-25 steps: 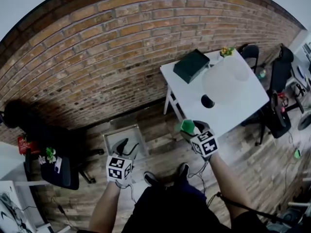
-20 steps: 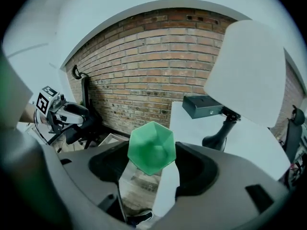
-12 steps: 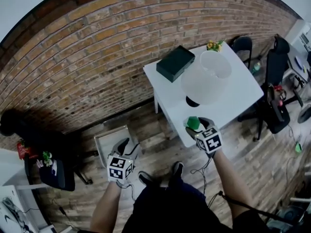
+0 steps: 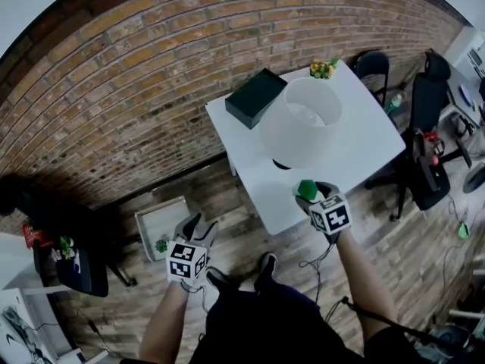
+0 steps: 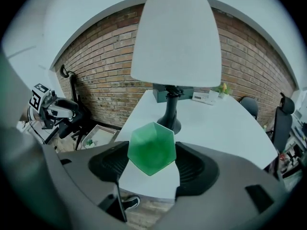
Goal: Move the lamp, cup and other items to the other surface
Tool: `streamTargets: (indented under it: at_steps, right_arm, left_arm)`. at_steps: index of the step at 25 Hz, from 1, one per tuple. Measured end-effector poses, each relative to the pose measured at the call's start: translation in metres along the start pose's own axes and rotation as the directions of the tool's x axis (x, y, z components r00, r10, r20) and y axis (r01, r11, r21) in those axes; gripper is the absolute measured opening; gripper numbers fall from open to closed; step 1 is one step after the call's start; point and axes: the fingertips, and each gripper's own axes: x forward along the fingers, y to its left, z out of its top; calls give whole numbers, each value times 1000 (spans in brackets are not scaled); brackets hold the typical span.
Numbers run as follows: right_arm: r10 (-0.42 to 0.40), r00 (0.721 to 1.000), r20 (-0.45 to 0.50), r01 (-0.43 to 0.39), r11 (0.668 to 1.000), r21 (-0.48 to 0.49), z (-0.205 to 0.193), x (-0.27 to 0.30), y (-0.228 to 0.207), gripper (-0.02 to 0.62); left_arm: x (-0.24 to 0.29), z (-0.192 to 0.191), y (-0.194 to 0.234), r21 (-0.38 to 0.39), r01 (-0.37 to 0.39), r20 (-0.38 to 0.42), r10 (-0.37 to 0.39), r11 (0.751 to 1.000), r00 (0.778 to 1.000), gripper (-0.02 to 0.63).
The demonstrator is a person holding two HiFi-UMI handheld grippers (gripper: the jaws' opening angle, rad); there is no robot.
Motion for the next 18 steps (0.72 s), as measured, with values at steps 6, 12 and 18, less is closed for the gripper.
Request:
streamTargets:
  at_steps: [6, 12, 18]
  right_arm:
    - [0, 999, -51, 0, 1000, 13, -17, -3, -41, 305]
    - [5, 996, -92, -5, 1000, 5, -27, -2, -63, 307]
    - [32, 994, -108, -31, 999, 5, -32, 6, -64, 310]
  left_arm:
    - [27, 7, -22, -9, 2, 0, -2, 1000, 1000, 216]
    - [44, 10, -37, -17, -3, 5, 3, 1000, 1000, 216]
    - [49, 10, -38, -21, -8, 0, 9, 1000, 1000, 216]
